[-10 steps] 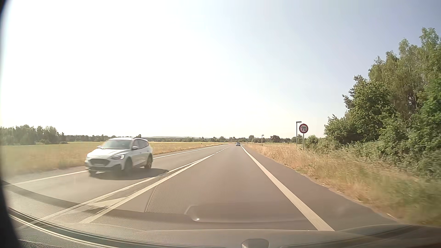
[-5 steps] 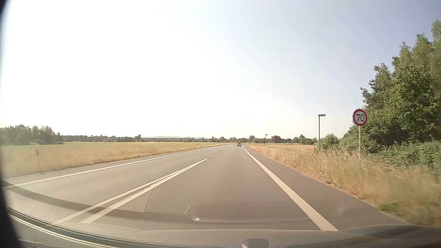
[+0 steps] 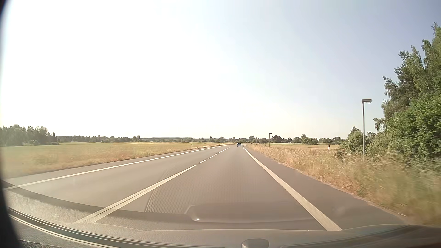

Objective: Follow the waypoints while adhering to traffic rules and regulations

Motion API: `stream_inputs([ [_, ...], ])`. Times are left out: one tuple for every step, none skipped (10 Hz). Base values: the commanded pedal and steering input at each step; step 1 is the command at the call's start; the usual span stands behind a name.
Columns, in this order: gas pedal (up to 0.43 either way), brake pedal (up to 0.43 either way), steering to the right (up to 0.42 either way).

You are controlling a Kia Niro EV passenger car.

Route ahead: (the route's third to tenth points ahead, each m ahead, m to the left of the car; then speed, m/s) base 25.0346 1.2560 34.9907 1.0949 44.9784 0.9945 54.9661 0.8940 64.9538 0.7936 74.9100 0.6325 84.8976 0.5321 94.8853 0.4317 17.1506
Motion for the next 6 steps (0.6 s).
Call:
stream_inputs([
  [0.177,0.024,0.003],
  [0.177,0.030,0.003],
  [0.177,0.030,0.004],
  [0.177,0.030,0.004],
  [0.177,0.030,0.003],
  [0.177,0.030,0.003],
])
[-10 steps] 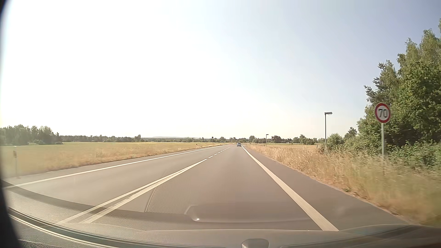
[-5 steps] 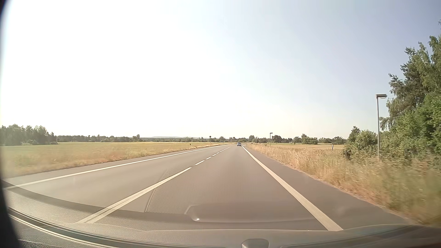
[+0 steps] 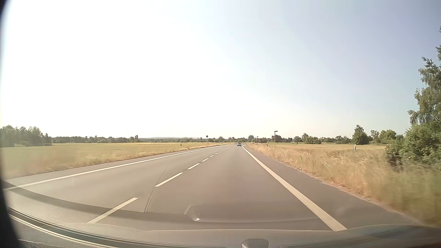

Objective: Follow the waypoints while adhering to traffic rules and regulations

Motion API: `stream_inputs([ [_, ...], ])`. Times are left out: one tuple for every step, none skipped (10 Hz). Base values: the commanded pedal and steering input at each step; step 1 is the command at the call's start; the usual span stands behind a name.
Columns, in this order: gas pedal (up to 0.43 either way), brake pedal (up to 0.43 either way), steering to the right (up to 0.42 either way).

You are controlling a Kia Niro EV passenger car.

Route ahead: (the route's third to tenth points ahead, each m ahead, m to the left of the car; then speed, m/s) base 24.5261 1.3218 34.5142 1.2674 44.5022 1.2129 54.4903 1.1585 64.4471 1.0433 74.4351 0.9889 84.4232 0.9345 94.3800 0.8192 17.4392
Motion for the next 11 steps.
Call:
stream_inputs([
  [0.177,0.030,0.004],
  [0.177,0.030,0.004],
  [0.169,0.030,0.003],
  [0.169,0.030,0.003],
  [0.157,0.030,0.003],
  [0.157,0.030,0.003],
  [0.150,0.030,0.004],
  [0.150,0.030,0.004],
  [0.138,0.030,0.003],
  [0.138,0.030,0.003],
  [0.130,0.030,0.003],
])
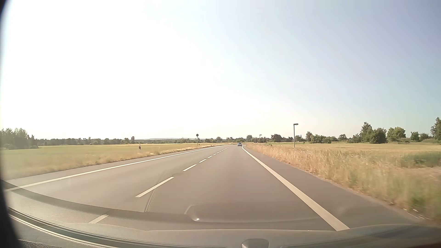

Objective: Follow the waypoints while adhering to traffic rules and regulations

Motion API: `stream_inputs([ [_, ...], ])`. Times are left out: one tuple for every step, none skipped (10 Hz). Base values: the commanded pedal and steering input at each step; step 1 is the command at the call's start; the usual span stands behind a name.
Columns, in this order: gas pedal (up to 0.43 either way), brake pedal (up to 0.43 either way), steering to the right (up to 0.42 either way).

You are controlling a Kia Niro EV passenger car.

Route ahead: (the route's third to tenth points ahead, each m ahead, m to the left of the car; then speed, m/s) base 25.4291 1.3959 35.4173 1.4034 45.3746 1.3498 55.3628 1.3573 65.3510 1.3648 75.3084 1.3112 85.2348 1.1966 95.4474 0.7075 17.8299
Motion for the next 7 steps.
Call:
stream_inputs([
  [0.130,0.030,0.003],
  [0.130,0.030,0.004],
  [0.130,0.030,0.003],
  [0.118,0.030,0.003],
  [0.118,0.030,0.003],
  [0.118,0.030,0.003],
  [0.118,0.030,0.003],
])
